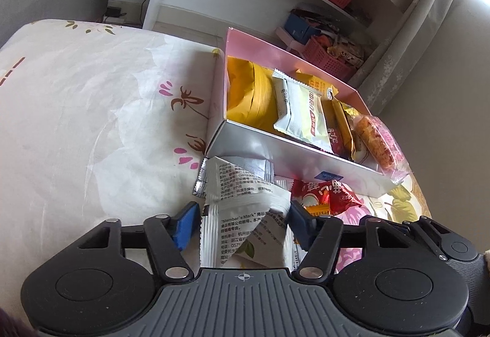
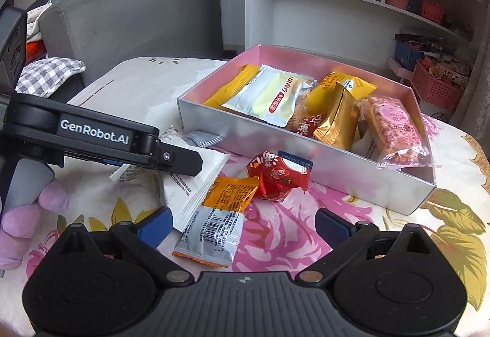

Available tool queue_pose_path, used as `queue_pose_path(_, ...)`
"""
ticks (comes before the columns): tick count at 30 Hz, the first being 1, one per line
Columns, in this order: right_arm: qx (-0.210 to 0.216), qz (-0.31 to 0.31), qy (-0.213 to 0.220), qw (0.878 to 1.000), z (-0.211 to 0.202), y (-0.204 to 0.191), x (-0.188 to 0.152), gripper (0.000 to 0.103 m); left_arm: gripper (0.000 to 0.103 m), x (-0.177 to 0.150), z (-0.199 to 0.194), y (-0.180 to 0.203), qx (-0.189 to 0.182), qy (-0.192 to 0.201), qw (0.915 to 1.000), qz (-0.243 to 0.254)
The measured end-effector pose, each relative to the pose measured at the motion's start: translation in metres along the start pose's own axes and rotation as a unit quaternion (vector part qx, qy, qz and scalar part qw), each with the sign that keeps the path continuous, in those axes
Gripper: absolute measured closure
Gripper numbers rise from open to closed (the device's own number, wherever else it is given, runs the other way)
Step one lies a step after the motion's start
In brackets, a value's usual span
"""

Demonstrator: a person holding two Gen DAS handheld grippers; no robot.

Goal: Organize snacks
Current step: 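Grasp the white printed bag with the left tool, then lift the white printed bag with the left tool while the right moves over the orange pack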

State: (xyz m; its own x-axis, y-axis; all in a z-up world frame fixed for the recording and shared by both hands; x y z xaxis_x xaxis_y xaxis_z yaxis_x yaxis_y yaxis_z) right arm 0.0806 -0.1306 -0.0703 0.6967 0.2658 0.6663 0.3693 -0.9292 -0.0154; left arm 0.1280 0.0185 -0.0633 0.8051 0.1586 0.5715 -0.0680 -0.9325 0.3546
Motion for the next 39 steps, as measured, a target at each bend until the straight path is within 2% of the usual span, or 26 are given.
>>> queue_pose_path(5, 0.003, -0.006, -0.013, 1.000, 0.004, -0.003, -0.005, 0.015, 0.052, -0.004, -0.004, -0.001, 0.012, 0.001, 0.9999, -0.008)
queue_pose_path(7, -0.001, -0.020, -0.025, 0.999, 0.006, -0.007, -0.007, 0.024, 0.052, -0.005, -0.007, -0.002, 0.016, 0.000, 0.9998, -0.012)
queue_pose_path(9, -0.002, -0.028, -0.031, 0.999, 0.006, -0.009, -0.008, 0.026, 0.052, -0.007, -0.010, -0.006, 0.018, -0.003, 0.9998, -0.011)
queue_pose_path(10, 0.000, -0.030, -0.035, 0.999, 0.006, -0.009, -0.008, 0.031, 0.052, -0.007, -0.012, -0.008, 0.018, -0.005, 0.9998, -0.011)
queue_pose_path(15, 0.000, -0.070, -0.052, 0.996, -0.001, -0.004, -0.011, 0.031, 0.052, -0.009, -0.024, -0.022, 0.027, -0.020, 0.9994, 0.002)
queue_pose_path(18, 0.012, -0.058, -0.051, 0.997, -0.007, 0.005, -0.013, 0.030, 0.052, -0.011, -0.033, -0.033, 0.037, -0.022, 0.9989, 0.019)
queue_pose_path(20, 0.012, -0.069, -0.051, 0.996, -0.010, 0.006, -0.014, 0.028, 0.047, -0.011, -0.037, -0.039, 0.041, -0.026, 0.9982, 0.036)
queue_pose_path(24, 0.019, -0.112, -0.047, 0.992, -0.013, -0.004, -0.015, 0.027, 0.046, -0.010, -0.041, -0.045, 0.048, -0.035, 0.9962, 0.063)
queue_pose_path(29, 0.034, -0.119, -0.051, 0.991, -0.002, -0.015, -0.009, 0.028, 0.028, -0.011, -0.047, -0.041, 0.054, -0.029, 0.9958, 0.068)
queue_pose_path(32, 0.038, -0.121, -0.053, 0.990, 0.005, -0.021, -0.007, 0.028, 0.020, -0.016, -0.047, -0.036, 0.063, -0.021, 0.9936, 0.092)
queue_pose_path(39, 0.035, -0.104, -0.049, 0.993, 0.016, -0.024, 0.000, 0.031, 0.019, -0.029, -0.038, -0.027, 0.094, -0.015, 0.9833, 0.155)
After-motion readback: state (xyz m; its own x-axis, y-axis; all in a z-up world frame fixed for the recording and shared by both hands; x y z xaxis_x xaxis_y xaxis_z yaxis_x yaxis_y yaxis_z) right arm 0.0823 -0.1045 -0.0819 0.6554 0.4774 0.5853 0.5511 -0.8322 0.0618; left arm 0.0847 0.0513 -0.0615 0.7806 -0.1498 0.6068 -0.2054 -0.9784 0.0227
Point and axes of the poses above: each gripper's, at about its wrist camera, not at the fingertips, and z roughly the way its jaws point, y to its right, x to its top, the point moved 2 cm from there along z, roughly the way its jaws point, and after that the axes turned 5 degrees about x, right-handed, at the moved point
